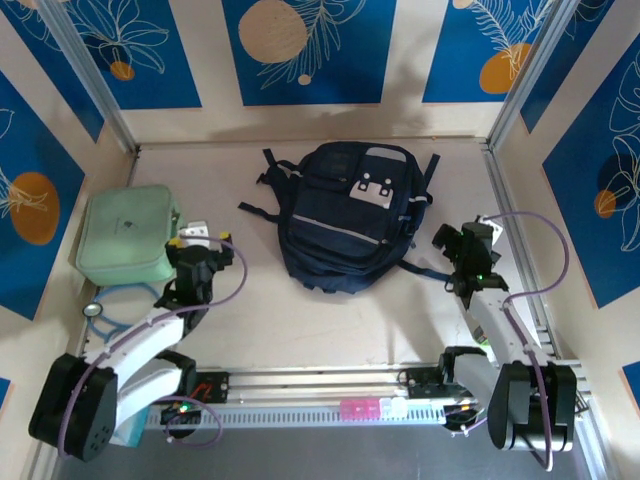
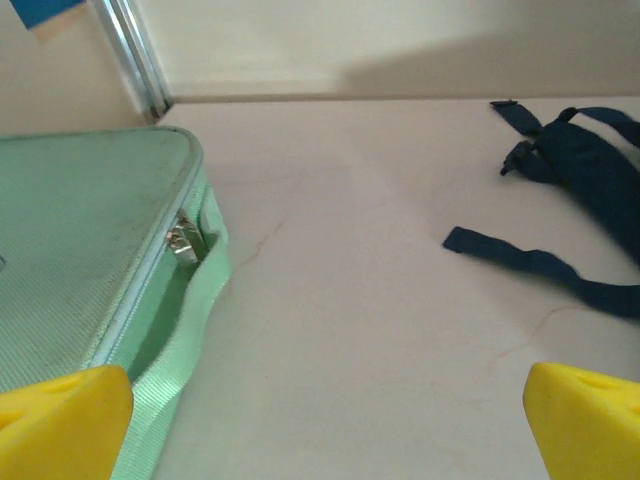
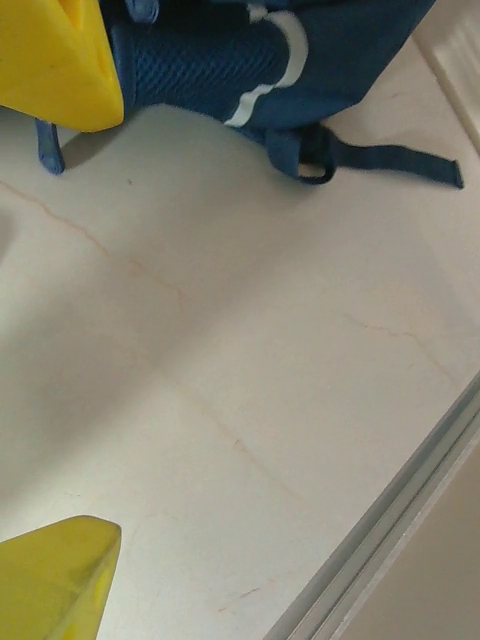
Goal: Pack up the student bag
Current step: Reset both arms
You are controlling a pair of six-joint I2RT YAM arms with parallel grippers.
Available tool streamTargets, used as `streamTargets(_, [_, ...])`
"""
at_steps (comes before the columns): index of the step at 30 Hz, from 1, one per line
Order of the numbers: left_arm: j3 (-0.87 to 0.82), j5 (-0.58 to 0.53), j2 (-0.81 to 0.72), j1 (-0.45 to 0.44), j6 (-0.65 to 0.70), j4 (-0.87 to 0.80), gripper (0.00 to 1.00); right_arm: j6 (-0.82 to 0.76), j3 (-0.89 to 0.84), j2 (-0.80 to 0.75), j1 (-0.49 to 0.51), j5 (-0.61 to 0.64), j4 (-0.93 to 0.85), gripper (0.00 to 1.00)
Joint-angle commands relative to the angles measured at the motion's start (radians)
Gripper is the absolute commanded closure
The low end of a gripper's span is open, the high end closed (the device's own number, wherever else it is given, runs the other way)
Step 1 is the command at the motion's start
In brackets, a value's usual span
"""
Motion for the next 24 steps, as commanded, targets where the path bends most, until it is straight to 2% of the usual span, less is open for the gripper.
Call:
streamTargets(1, [-0.04, -0.015, 0.056, 0.017, 0.15, 0.284, 0.0, -0.057, -0.039, 0.017, 0.002, 0.002, 0.199, 0.01])
streamTargets(6, [-0.037, 0.103, 0.204, 0.049, 0.2, 0.388, 0.01, -0.171, -0.113, 0.096, 0.014, -0.073, 0.475, 0.01])
streamTargets(9, [-0.007, 0.139, 0.279, 0.091, 0.193, 0.385, 0.01, -0.214, -0.133, 0.172, 0.023, -0.116, 0.599, 0.01])
streamTargets(14, [0.02, 0.319, 0.351, 0.18, 0.193, 0.402, 0.01, -0.237, -0.159, 0.276, 0.027, -0.192, 0.771, 0.01])
streamTargets(19, [0.038, 0.502, 0.423, 0.263, 0.175, 0.447, 0.01, -0.243, -0.158, 0.383, 0.032, -0.229, 0.883, 0.01])
streamTargets(24, [0.027, 0.56, 0.53, 0.282, 0.175, 0.56, 0.01, -0.267, -0.128, 0.43, 0.06, -0.2, 0.868, 0.01])
